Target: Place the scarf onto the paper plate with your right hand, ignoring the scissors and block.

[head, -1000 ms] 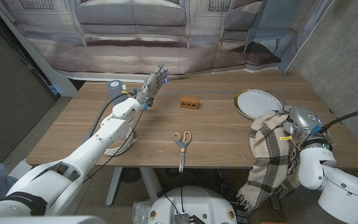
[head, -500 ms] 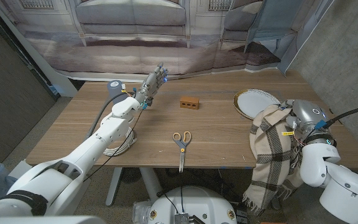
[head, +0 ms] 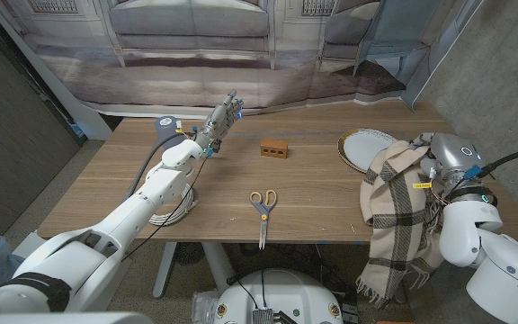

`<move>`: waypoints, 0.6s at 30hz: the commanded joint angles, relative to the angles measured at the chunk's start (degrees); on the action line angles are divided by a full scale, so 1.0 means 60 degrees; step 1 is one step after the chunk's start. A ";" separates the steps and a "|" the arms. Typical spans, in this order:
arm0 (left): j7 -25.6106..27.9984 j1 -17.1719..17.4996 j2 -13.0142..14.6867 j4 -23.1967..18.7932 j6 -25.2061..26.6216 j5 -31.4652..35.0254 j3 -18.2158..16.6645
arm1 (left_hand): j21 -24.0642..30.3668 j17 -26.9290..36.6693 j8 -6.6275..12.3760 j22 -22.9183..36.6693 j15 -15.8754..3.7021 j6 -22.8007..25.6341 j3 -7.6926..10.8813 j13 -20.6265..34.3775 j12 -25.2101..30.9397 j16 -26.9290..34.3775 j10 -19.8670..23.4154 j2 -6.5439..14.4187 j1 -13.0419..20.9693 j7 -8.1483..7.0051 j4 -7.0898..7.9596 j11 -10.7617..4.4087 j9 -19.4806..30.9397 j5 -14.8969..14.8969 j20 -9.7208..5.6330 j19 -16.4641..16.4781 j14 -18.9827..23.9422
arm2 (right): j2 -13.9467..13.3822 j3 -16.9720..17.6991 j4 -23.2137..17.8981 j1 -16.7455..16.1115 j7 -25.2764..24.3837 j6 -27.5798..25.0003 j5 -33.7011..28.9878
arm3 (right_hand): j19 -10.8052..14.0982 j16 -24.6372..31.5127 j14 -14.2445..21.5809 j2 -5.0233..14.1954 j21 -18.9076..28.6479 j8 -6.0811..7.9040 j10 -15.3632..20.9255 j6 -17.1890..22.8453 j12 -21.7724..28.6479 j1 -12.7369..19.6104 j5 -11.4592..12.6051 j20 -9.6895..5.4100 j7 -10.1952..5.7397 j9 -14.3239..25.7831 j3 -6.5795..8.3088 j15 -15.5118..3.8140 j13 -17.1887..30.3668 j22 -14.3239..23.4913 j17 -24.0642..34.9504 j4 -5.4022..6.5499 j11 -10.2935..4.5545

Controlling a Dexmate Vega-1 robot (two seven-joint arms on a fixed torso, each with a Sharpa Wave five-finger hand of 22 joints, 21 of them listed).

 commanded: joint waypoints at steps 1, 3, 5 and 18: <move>-0.0086 -0.0035 -0.0010 0.0097 -0.0062 -0.0019 -0.0005 | 0.0026 0.0052 -0.0019 0.0042 0.0027 0.0074 -0.0059 0.0055 0.0037 0.0041 0.0039 0.0091 0.0001 -0.0003 0.0012 -0.0011 0.0031 0.0043 0.0034 -0.0050 0.0034 | 0.0436 0.1139 -0.0413 -0.0580 0.0627 0.0601 -0.0065 | 0.0038 -0.0001 0.1168 0.0659 0.0074 0.0032 0.0031 -0.0053 0.0065 0.0548 0.0050 -0.1357 0.0022 0.0013 0.0211 -0.2011 0.1038 -0.0018 0.0049 0.0113 0.0010; -0.0084 0.0000 0.0012 0.0057 -0.0092 -0.0030 -0.0028 | 0.0026 0.0052 -0.0021 0.0042 0.0036 0.0069 -0.0062 0.0055 0.0037 0.0040 0.0037 0.0093 0.0002 0.0001 0.0012 -0.0021 0.0031 0.0043 0.0034 -0.0050 0.0033 | 0.0707 0.1426 -0.0425 -0.0663 0.0813 0.0938 0.0043 | 0.0037 -0.0008 0.1168 0.0661 0.0076 0.0031 0.0026 -0.0059 0.0063 0.0547 0.0049 -0.1356 0.0027 0.0014 0.0216 -0.2013 0.1052 -0.0021 0.0051 0.0113 0.0002; 0.0006 0.0041 0.0049 -0.0003 -0.0070 -0.0020 -0.0059 | 0.0026 0.0052 -0.0022 0.0042 0.0033 0.0068 -0.0065 0.0055 0.0035 0.0041 0.0034 0.0096 0.0004 0.0007 0.0012 -0.0012 0.0031 0.0043 0.0034 -0.0051 0.0035 | 0.0884 0.1615 -0.0431 -0.0711 0.0956 0.1178 0.0037 | 0.0036 -0.0006 0.1176 0.0656 0.0078 0.0035 0.0024 -0.0055 0.0062 0.0541 0.0047 -0.1355 0.0024 0.0018 0.0214 -0.2014 0.1065 -0.0023 0.0058 0.0114 -0.0001; -0.0172 -0.0057 -0.0072 0.0349 -0.0207 -0.0104 -0.0072 | 0.0027 0.0052 -0.0024 0.0042 0.0029 0.0066 -0.0084 0.0055 0.0040 0.0041 0.0047 0.0111 0.0012 -0.0008 0.0014 -0.0012 0.0031 0.0040 0.0033 -0.0051 0.0035 | 0.0738 0.1402 -0.0527 -0.0152 0.1850 0.0868 -0.0722 | 0.0045 -0.0039 0.1218 0.0646 0.0110 0.0040 0.0015 -0.0058 0.0050 0.0523 0.0034 -0.1355 0.0030 0.0010 0.0250 -0.2022 0.1243 -0.0065 0.0125 0.0103 0.0002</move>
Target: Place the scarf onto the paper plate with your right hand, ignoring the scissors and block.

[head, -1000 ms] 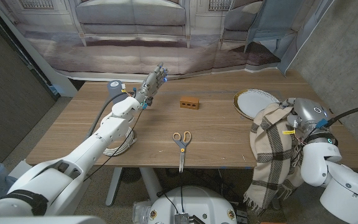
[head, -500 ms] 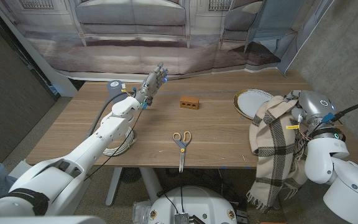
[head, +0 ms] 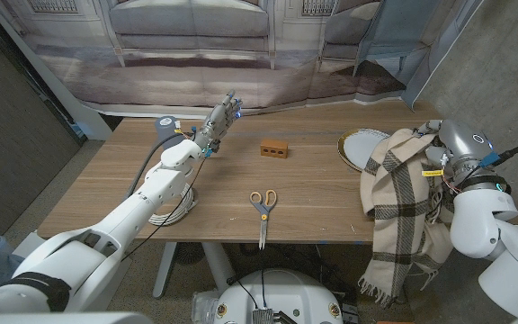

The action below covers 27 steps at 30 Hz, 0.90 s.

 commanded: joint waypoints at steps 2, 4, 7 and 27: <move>-0.0119 -0.0063 -0.0091 0.0264 -0.0129 -0.0040 -0.0012 | 0.0027 0.0052 -0.0024 0.0042 0.0030 0.0068 -0.0048 0.0055 0.0041 0.0040 0.0049 0.0113 0.0012 -0.0011 -0.0025 -0.0010 0.0031 0.0040 0.0033 -0.0050 0.0034 | 0.0012 0.0124 -0.0099 0.0392 0.0983 0.0018 -0.0513 | 0.0044 0.0025 0.1218 0.0610 0.0041 0.0044 0.0048 -0.0005 0.0019 0.0559 0.0038 -0.1356 -0.0023 0.0040 0.0217 -0.2020 0.1241 0.0019 0.0046 0.0142 0.0020; -0.0126 -0.0075 -0.0121 0.0306 -0.0165 -0.0055 -0.0023 | 0.0027 0.0052 -0.0028 0.0042 0.0027 0.0058 -0.0049 0.0055 0.0041 0.0040 0.0050 0.0114 0.0013 -0.0009 -0.0025 -0.0013 0.0031 0.0039 0.0033 -0.0050 0.0032 | -0.0018 0.0200 -0.0091 0.0397 0.1159 0.0060 -0.0535 | 0.0043 0.0015 0.1213 0.0610 0.0045 0.0035 0.0049 0.0005 0.0016 0.0550 0.0035 -0.1358 -0.0016 0.0018 0.0222 -0.2013 0.1269 0.0011 0.0056 0.0145 0.0049; -0.0173 -0.0109 -0.0144 0.0353 -0.0194 -0.0050 -0.0009 | 0.0027 0.0052 -0.0024 0.0042 0.0031 0.0068 -0.0055 0.0055 0.0040 0.0041 0.0047 0.0119 0.0016 -0.0009 -0.0024 -0.0027 0.0031 0.0039 0.0033 -0.0050 0.0036 | -0.0113 0.0288 -0.0085 0.0469 0.1476 0.0043 -0.0551 | 0.0045 0.0000 0.1204 0.0601 0.0051 0.0035 0.0048 0.0009 0.0011 0.0550 0.0032 -0.1358 -0.0014 0.0012 0.0228 -0.2018 0.1300 0.0003 0.0067 0.0138 0.0037; -0.0033 0.0087 -0.0112 0.0077 -0.0189 -0.0035 -0.0014 | 0.0025 0.0052 -0.0022 0.0042 0.0025 0.0078 -0.0085 0.0055 0.0038 0.0038 0.0044 0.0140 0.0027 -0.0014 -0.0022 -0.0019 0.0031 0.0035 0.0030 -0.0060 0.0029 | -0.0588 0.0695 -0.0193 0.1064 0.3074 -0.0231 -0.0558 | 0.0024 -0.0059 0.1223 0.0597 0.0086 0.0032 0.0055 0.0028 -0.0021 0.0522 0.0014 -0.1354 -0.0017 -0.0023 0.0275 -0.2020 0.1492 -0.0047 0.0140 0.0137 -0.0006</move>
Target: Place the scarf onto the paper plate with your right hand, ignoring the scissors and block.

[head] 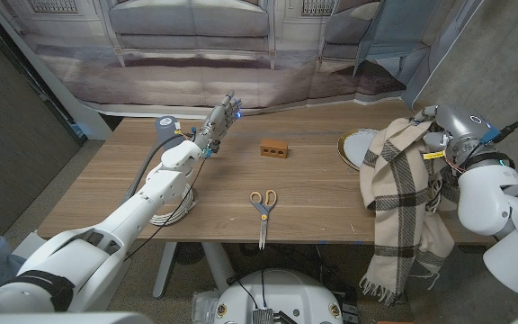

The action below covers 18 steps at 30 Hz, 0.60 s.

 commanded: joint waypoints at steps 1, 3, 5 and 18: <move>0.0134 0.0207 0.0055 -0.0272 -0.0006 -0.0018 -0.0033 | 0.0025 0.0052 -0.0020 0.0042 0.0024 0.0031 -0.0048 0.0055 0.0038 0.0040 0.0044 0.0103 -0.0010 0.0044 0.0017 -0.0021 0.0031 0.0034 0.0029 -0.0060 0.0034 | -0.0267 0.0301 -0.0071 0.0417 0.0941 -0.0135 0.0052 | 0.0022 0.0018 0.1222 0.0600 0.0089 0.0032 0.0089 0.0030 0.0016 0.0520 0.0042 -0.1356 -0.0037 0.0008 0.0250 -0.2023 0.1134 -0.0006 0.0052 0.0161 -0.0002; 0.0158 0.0237 0.0096 -0.0337 0.0042 -0.0015 -0.0034 | 0.0026 0.0052 -0.0017 0.0042 0.0023 0.0041 -0.0051 0.0055 0.0037 0.0041 0.0041 0.0105 -0.0009 0.0050 0.0017 -0.0031 0.0031 0.0034 0.0026 -0.0058 0.0037 | -0.0288 0.0383 -0.0087 0.0522 0.1132 -0.0189 0.0129 | 0.0020 0.0011 0.1222 0.0601 0.0093 0.0035 0.0086 0.0052 0.0012 0.0521 0.0042 -0.1356 -0.0008 -0.0001 0.0255 -0.2024 0.1150 -0.0010 0.0057 0.0160 -0.0018; 0.0175 0.0282 0.0129 -0.0411 0.0057 -0.0028 -0.0049 | 0.0026 0.0052 -0.0015 0.0042 0.0026 0.0045 -0.0054 0.0055 0.0037 0.0040 0.0042 0.0106 -0.0008 0.0050 0.0017 -0.0035 0.0031 0.0034 0.0018 -0.0056 0.0034 | -0.0313 0.0478 -0.0099 0.0598 0.1303 -0.0223 0.0198 | 0.0020 0.0009 0.1227 0.0596 0.0098 0.0036 0.0106 0.0024 0.0015 0.0518 0.0040 -0.1357 -0.0022 0.0017 0.0258 -0.2025 0.1171 -0.0015 0.0068 0.0158 -0.0005; 0.0380 0.0564 0.0356 -0.0918 0.0115 -0.0038 -0.0145 | 0.0027 0.0053 -0.0016 0.0042 0.0032 0.0053 -0.0081 0.0055 0.0034 0.0038 0.0038 0.0121 0.0000 0.0068 0.0019 -0.0024 0.0031 0.0029 0.0021 -0.0058 0.0027 | -0.0366 0.0948 -0.0050 0.1114 0.2225 -0.0119 0.0832 | -0.0002 -0.0032 0.1233 0.0596 0.0121 0.0035 0.0128 0.0054 -0.0008 0.0480 0.0036 -0.1357 0.0007 -0.0008 0.0286 -0.2013 0.1291 -0.0049 0.0118 0.0168 0.0017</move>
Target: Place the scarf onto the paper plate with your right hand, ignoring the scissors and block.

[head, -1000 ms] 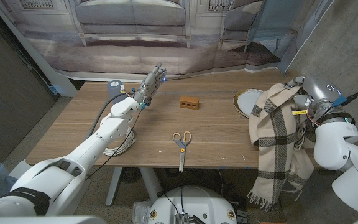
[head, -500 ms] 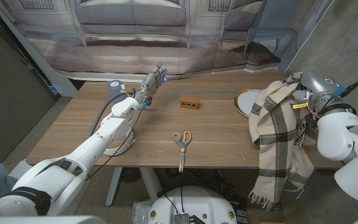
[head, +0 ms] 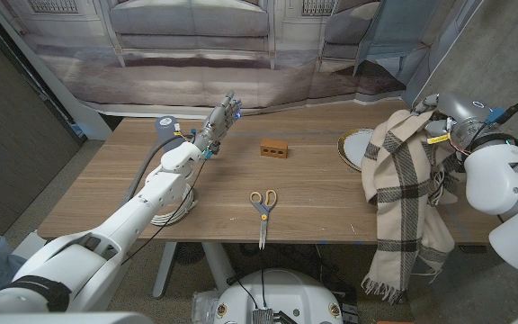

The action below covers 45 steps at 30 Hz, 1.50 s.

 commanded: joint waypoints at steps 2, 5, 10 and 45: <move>0.0199 0.0274 0.0186 -0.0457 0.0096 -0.0026 -0.0088 | 0.0026 0.0053 -0.0016 0.0042 0.0026 0.0055 -0.0043 0.0055 0.0035 0.0039 0.0038 0.0122 0.0002 0.0062 -0.0022 -0.0022 0.0031 0.0029 0.0023 -0.0059 0.0029 | -0.0152 0.0346 0.0075 0.0580 0.0862 -0.0001 0.0558 | -0.0021 0.0031 0.1203 0.0607 0.0050 0.0039 0.0118 0.0060 0.0020 0.0467 0.0038 -0.1377 0.0013 0.0003 0.0292 -0.2052 0.0898 -0.0008 0.0040 0.0166 -0.0002; 0.0234 0.0305 0.0234 -0.0541 0.0138 -0.0028 -0.0102 | 0.0027 0.0053 -0.0016 0.0042 0.0028 0.0056 -0.0050 0.0055 0.0033 0.0038 0.0033 0.0126 0.0004 0.0065 -0.0022 -0.0022 0.0031 0.0029 0.0019 -0.0058 0.0028 | -0.0211 0.0425 0.0086 0.0648 0.0966 0.0013 0.0654 | -0.0021 0.0028 0.1213 0.0608 0.0055 0.0042 0.0116 0.0051 0.0009 0.0454 0.0037 -0.1377 0.0013 0.0014 0.0298 -0.2045 0.0929 -0.0019 0.0059 0.0170 -0.0013; 0.0272 0.0345 0.0288 -0.0661 0.0102 0.0002 -0.0120 | 0.0028 0.0053 -0.0015 0.0042 0.0031 0.0062 -0.0060 0.0055 0.0032 0.0039 0.0032 0.0132 0.0009 0.0058 -0.0022 -0.0008 0.0030 0.0027 0.0019 -0.0057 0.0030 | -0.0321 0.0492 0.0081 0.0881 0.1071 -0.0013 0.0780 | -0.0024 0.0013 0.1212 0.0602 0.0065 0.0042 0.0106 0.0033 -0.0016 0.0446 0.0035 -0.1376 0.0013 0.0025 0.0308 -0.2050 0.0962 -0.0033 0.0079 0.0166 0.0044; 0.0369 0.0492 0.0386 -0.0858 -0.0044 -0.0051 -0.0246 | 0.0026 0.0052 -0.0023 0.0042 0.0024 0.0058 -0.0118 0.0055 0.0036 0.0040 0.0045 0.0168 0.0039 0.0047 -0.0024 -0.0022 0.0030 0.0021 0.0023 -0.0065 0.0032 | -0.1362 -0.0643 0.1366 0.3356 0.0719 -0.0071 0.2836 | -0.0073 -0.0107 0.1202 0.0588 0.0110 0.0026 0.0186 0.0059 -0.0170 0.0372 0.0018 -0.1375 0.0020 -0.0003 0.0388 -0.2049 0.1100 -0.0137 0.0196 0.0163 -0.0037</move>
